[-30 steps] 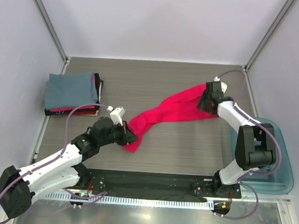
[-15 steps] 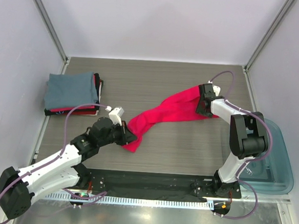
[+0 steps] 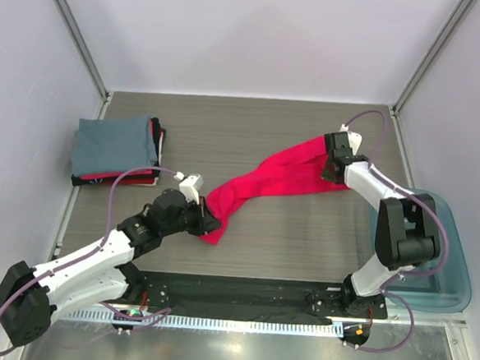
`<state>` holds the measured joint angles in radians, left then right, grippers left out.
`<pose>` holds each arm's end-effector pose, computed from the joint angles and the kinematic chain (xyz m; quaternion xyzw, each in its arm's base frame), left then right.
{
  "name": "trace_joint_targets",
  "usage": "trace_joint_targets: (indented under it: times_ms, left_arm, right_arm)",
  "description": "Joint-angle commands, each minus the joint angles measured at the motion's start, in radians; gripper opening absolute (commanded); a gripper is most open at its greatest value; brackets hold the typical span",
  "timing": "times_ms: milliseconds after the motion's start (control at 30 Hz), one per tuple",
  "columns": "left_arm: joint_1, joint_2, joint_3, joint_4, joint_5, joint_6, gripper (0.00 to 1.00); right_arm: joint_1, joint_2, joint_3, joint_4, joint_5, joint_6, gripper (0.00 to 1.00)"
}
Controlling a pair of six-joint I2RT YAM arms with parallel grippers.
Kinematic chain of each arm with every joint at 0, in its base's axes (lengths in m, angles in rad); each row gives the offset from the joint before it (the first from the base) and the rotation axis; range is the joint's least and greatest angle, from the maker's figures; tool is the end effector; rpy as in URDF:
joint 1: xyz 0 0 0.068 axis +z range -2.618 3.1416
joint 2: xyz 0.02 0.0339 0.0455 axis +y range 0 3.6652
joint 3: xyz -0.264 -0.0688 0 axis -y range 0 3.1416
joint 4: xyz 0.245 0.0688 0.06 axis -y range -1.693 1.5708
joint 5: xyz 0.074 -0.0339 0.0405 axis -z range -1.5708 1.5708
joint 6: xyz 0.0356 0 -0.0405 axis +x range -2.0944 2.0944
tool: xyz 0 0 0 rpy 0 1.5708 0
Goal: Fold and stack the t-shirts
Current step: Flatten the tshirt out
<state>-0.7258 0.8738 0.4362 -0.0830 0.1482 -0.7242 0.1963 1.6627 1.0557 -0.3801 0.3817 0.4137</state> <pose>0.1406 -0.1318 0.2121 0.0378 0.8629 -0.3795 0.3317 0.3348 0.0530 0.1966 0.1563 0.9289 -0.0885 0.3240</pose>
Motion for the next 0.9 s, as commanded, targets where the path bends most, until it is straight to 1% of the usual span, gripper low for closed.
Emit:
trace_joint_targets:
  times_ms: [0,33,67,133,167,233,333,400,433,467,533,567,600,633,667,700,733,800,867]
  left_arm:
    - [-0.05,0.024,0.048,0.006,-0.016,0.031,0.0]
    - [-0.072,0.028,0.055,-0.006,-0.053,0.034,0.0]
    - [-0.125,0.033,0.062,-0.03,-0.088,0.042,0.0]
    - [-0.197,0.03,0.075,-0.075,-0.172,0.055,0.0]
    - [-0.261,0.03,0.081,-0.092,-0.229,0.063,0.0]
    - [-0.3,0.034,0.087,-0.121,-0.248,0.066,0.0]
    - [-0.345,0.033,0.088,-0.124,-0.22,0.074,0.0]
    - [-0.38,0.03,0.094,-0.123,-0.217,0.095,0.16]
    - [-0.389,0.031,0.101,-0.138,-0.231,0.097,0.27]
    - [-0.392,0.03,0.107,-0.152,-0.24,0.095,0.47]
    - [-0.393,0.024,0.125,-0.196,-0.333,0.059,0.65]
    - [-0.393,0.016,0.133,-0.213,-0.372,0.048,0.82]
    - [-0.393,0.01,0.147,-0.225,-0.43,0.034,0.86]
    - [-0.391,0.004,0.156,-0.251,-0.458,0.013,0.88]
    - [-0.389,-0.008,0.167,-0.274,-0.498,-0.013,0.93]
    - [-0.386,-0.018,0.191,-0.303,-0.533,-0.035,0.97]
    - [-0.374,-0.028,0.197,-0.337,-0.573,-0.05,0.99]
    - [-0.354,-0.068,0.214,-0.389,-0.604,-0.076,0.99]
    - [-0.307,-0.107,0.213,-0.405,-0.608,-0.093,1.0]
  right_arm:
    - [-0.015,-0.121,-0.009,0.021,0.049,0.005,0.01]
    - [-0.03,-0.132,-0.02,0.024,0.036,0.005,0.01]
    - [-0.035,-0.142,-0.026,0.027,0.031,0.008,0.01]
    - [-0.046,-0.188,-0.054,0.041,0.032,0.022,0.01]
    - [-0.061,-0.207,-0.065,0.047,0.036,0.03,0.01]
    - [-0.077,-0.259,-0.097,0.069,0.028,0.042,0.01]
    - [-0.119,-0.314,-0.141,0.102,-0.018,0.06,0.01]
    - [-0.147,-0.331,-0.157,0.122,-0.055,0.073,0.01]
    - [-0.153,-0.343,-0.17,0.125,-0.061,0.08,0.01]
    - [-0.158,-0.348,-0.178,0.133,-0.067,0.08,0.01]
    - [-0.164,-0.359,-0.194,0.147,-0.072,0.094,0.01]
    - [-0.167,-0.368,-0.2,0.155,-0.075,0.096,0.01]
    - [-0.169,-0.373,-0.203,0.164,-0.082,0.103,0.01]
    - [-0.175,-0.376,-0.209,0.165,-0.083,0.106,0.01]
    - [-0.178,-0.386,-0.214,0.168,-0.081,0.114,0.01]
    - [-0.182,-0.395,-0.218,0.17,-0.049,0.138,0.01]
    - [-0.182,-0.406,-0.238,0.17,-0.032,0.158,0.01]
    - [-0.236,-0.457,-0.267,0.179,0.012,0.213,0.01]
    - [-0.3,-0.495,-0.312,0.187,0.014,0.253,0.01]
